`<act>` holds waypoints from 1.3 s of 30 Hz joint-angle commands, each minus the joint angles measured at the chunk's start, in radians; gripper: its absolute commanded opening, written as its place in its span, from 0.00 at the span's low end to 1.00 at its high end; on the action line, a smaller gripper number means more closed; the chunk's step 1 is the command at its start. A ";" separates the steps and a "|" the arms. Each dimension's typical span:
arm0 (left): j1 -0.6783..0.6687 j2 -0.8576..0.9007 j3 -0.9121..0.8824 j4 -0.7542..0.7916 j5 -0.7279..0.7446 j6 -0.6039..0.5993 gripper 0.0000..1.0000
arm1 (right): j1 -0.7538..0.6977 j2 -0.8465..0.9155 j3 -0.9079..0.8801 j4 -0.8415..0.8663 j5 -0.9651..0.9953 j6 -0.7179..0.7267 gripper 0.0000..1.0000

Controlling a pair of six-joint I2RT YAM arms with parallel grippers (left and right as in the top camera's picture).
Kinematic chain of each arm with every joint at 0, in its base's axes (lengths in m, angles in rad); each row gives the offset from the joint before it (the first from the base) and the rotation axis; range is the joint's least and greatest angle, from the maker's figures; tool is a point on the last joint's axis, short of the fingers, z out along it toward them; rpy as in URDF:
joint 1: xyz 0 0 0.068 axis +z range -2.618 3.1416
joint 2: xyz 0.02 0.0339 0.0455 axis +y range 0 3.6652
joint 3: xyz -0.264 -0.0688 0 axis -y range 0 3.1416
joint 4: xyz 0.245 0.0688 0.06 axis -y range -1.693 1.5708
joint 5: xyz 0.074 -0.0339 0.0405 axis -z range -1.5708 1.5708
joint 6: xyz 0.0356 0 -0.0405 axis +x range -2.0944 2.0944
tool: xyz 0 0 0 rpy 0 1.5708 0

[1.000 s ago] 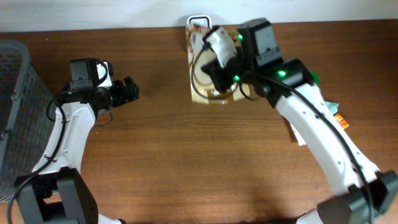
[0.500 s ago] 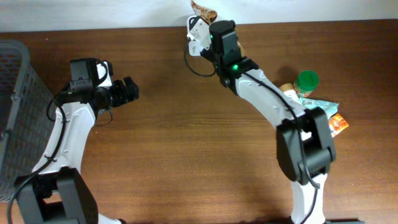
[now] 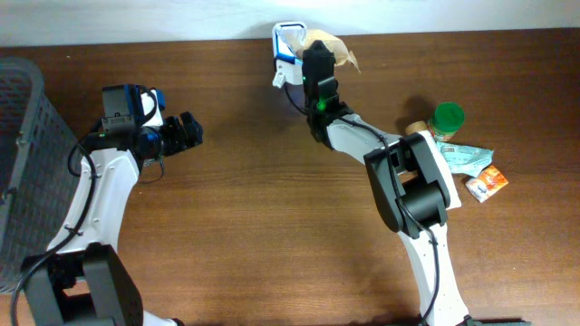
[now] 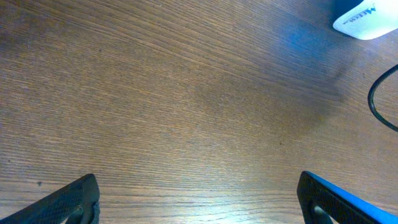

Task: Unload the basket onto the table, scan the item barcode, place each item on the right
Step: 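Carry the snack bag right and drop it onto the other items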

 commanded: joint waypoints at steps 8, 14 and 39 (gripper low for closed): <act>0.002 -0.002 0.000 0.002 -0.004 0.010 0.99 | -0.013 -0.002 0.032 0.129 -0.014 -0.080 0.04; 0.002 -0.002 0.000 0.002 -0.004 0.010 0.99 | -0.012 -0.002 0.032 0.162 -0.019 -0.080 0.04; 0.002 -0.002 0.000 0.002 -0.004 0.010 0.99 | -0.196 -1.006 0.024 -1.765 -0.582 1.395 0.04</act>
